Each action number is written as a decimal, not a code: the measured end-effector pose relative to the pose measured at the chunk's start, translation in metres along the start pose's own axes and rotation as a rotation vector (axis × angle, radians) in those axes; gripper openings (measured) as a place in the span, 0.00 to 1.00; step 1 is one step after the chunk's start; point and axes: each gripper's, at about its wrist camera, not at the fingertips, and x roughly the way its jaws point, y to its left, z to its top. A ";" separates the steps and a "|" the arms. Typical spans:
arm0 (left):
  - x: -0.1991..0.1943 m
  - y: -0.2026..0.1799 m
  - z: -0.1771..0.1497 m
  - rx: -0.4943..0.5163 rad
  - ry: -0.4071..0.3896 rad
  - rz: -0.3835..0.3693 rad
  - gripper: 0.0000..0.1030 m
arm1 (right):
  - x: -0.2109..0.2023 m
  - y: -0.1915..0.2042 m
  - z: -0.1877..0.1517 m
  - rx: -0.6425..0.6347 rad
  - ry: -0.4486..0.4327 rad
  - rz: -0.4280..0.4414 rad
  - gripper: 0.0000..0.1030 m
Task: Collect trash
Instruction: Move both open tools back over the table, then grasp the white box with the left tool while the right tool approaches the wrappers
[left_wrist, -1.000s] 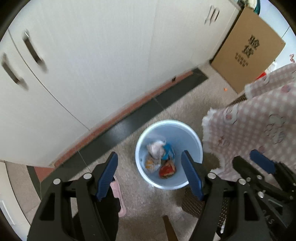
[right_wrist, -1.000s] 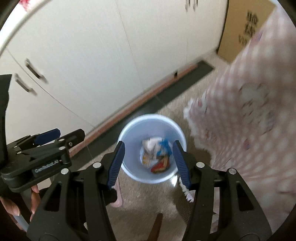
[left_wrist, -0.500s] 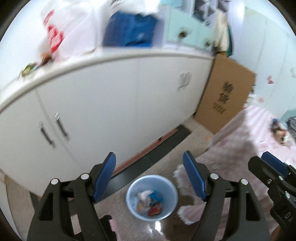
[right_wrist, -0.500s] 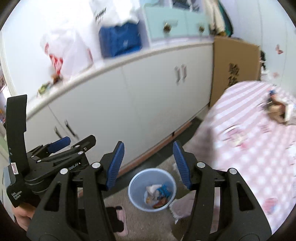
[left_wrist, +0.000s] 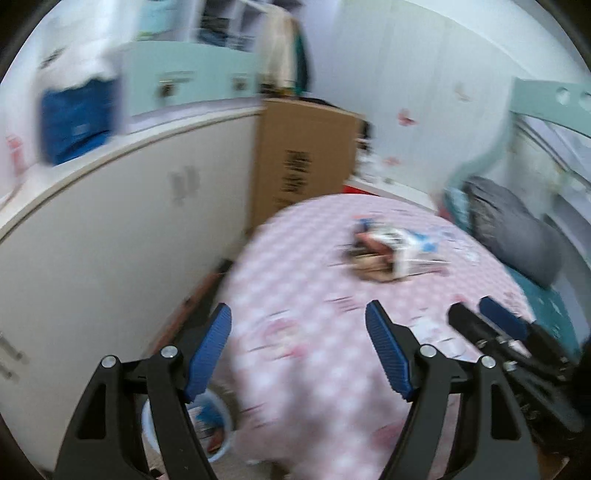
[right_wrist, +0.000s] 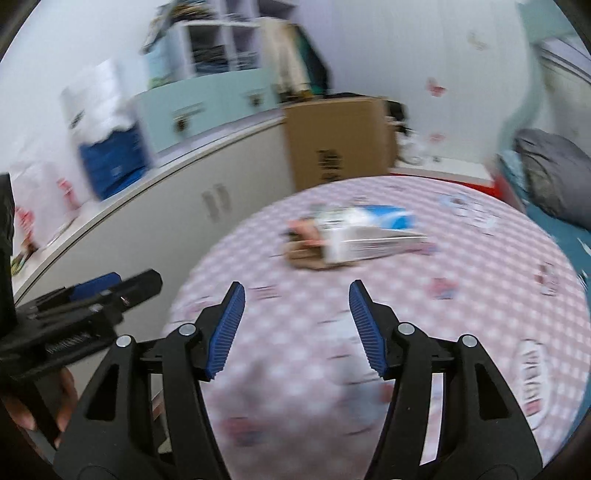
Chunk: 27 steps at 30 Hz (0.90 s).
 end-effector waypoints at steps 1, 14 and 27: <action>0.008 -0.013 0.004 0.012 0.007 -0.034 0.71 | -0.002 -0.011 0.000 0.013 -0.001 -0.016 0.57; 0.118 -0.091 0.048 0.001 0.156 -0.220 0.68 | 0.027 -0.110 0.013 0.152 0.020 -0.094 0.58; 0.162 -0.090 0.054 -0.055 0.215 -0.271 0.45 | 0.053 -0.116 0.023 0.144 0.033 -0.074 0.59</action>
